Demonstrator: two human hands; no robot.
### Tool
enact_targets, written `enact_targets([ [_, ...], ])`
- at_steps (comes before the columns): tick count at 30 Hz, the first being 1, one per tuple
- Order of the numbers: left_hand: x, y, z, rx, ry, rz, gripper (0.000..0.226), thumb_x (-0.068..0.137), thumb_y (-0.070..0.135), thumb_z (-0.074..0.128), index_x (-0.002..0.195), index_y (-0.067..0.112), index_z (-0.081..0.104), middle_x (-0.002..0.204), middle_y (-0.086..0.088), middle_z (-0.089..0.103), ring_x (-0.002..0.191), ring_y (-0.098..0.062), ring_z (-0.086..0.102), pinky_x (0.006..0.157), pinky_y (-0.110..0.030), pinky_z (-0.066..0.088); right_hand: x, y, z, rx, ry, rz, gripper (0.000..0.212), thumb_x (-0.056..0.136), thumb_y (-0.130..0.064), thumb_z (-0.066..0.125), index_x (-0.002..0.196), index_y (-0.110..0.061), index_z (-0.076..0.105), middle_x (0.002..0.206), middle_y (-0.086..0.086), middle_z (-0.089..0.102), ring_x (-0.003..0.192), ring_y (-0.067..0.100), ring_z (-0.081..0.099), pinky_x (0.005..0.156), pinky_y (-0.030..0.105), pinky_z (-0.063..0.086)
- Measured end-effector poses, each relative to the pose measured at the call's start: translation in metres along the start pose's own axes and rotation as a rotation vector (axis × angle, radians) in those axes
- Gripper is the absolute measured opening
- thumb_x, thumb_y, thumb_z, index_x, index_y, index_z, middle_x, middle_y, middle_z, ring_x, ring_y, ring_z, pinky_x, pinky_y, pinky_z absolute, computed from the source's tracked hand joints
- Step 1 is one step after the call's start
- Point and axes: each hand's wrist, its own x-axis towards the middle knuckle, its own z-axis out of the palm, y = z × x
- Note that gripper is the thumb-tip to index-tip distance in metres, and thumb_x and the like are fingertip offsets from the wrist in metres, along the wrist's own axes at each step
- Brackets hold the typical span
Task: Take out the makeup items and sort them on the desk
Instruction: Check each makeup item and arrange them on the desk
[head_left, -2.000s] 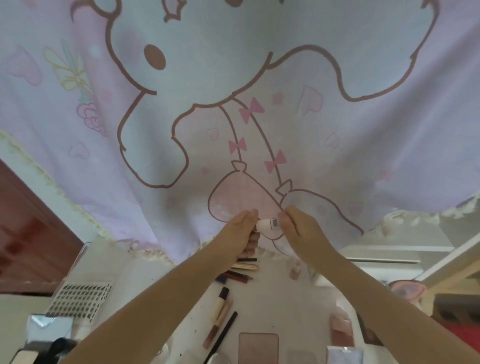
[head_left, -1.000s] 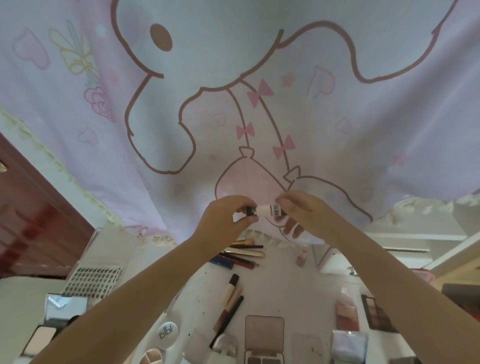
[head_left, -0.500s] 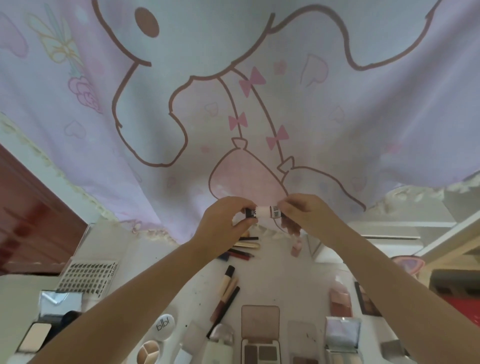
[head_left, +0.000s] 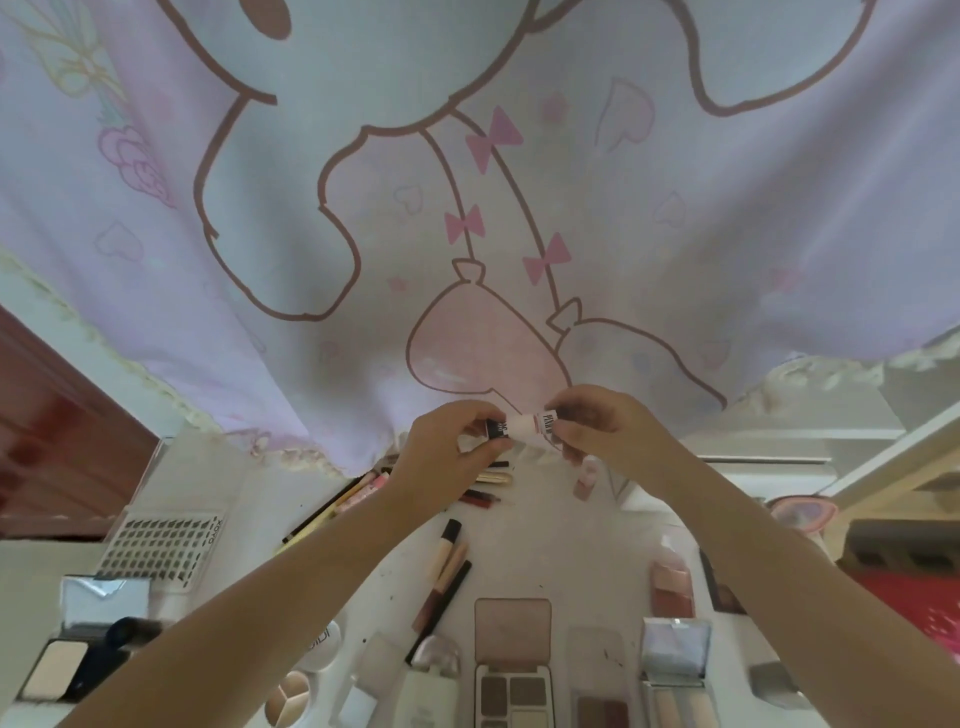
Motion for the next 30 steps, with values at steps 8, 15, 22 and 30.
enact_targets([
  [8, -0.004, -0.014, 0.037, -0.256, -0.165, -0.145, 0.03, 0.081, 0.007, 0.066, 0.111, 0.005, 0.06, 0.096, -0.001, 0.063, 0.077, -0.005, 0.06, 0.071, -0.014, 0.052, -0.015, 0.032, 0.0, 0.128, 0.031, 0.125, 0.027, 0.084, 0.008, 0.054, 0.081, -0.019, 0.059, 0.052, -0.009, 0.066, 0.048, 0.005, 0.062, 0.066, 0.038, 0.049],
  [15, -0.011, -0.049, 0.066, 0.007, -0.411, -0.221, 0.042, 0.091, 0.025, 0.055, 0.129, 0.01, 0.047, 0.126, 0.0, 0.054, 0.107, -0.011, 0.054, 0.09, -0.015, 0.041, -0.03, 0.08, -0.003, -0.281, 0.195, 0.219, 0.014, 0.082, -0.001, 0.06, 0.084, -0.015, 0.059, 0.072, 0.0, 0.058, 0.063, 0.017, 0.057, 0.061, 0.016, 0.044],
  [22, -0.032, -0.097, 0.079, 0.427, -0.628, -0.35, 0.039, 0.094, 0.029, 0.047, 0.128, 0.01, 0.047, 0.132, -0.007, 0.049, 0.119, -0.021, 0.049, 0.097, -0.026, 0.039, -0.017, 0.13, 0.013, -0.685, 0.106, 0.354, 0.021, 0.086, -0.008, 0.048, 0.102, 0.0, 0.059, 0.094, 0.017, 0.064, 0.09, 0.031, 0.057, 0.069, 0.029, 0.04],
  [30, -0.043, -0.111, 0.079, 0.517, -0.506, -0.315, 0.033, 0.097, 0.026, 0.039, 0.118, 0.005, 0.052, 0.121, -0.01, 0.053, 0.113, -0.022, 0.05, 0.093, -0.026, 0.04, 0.006, 0.136, 0.023, -0.969, 0.004, 0.449, 0.027, 0.09, -0.013, 0.044, 0.115, -0.003, 0.049, 0.112, 0.018, 0.058, 0.106, 0.032, 0.055, 0.078, 0.034, 0.046],
])
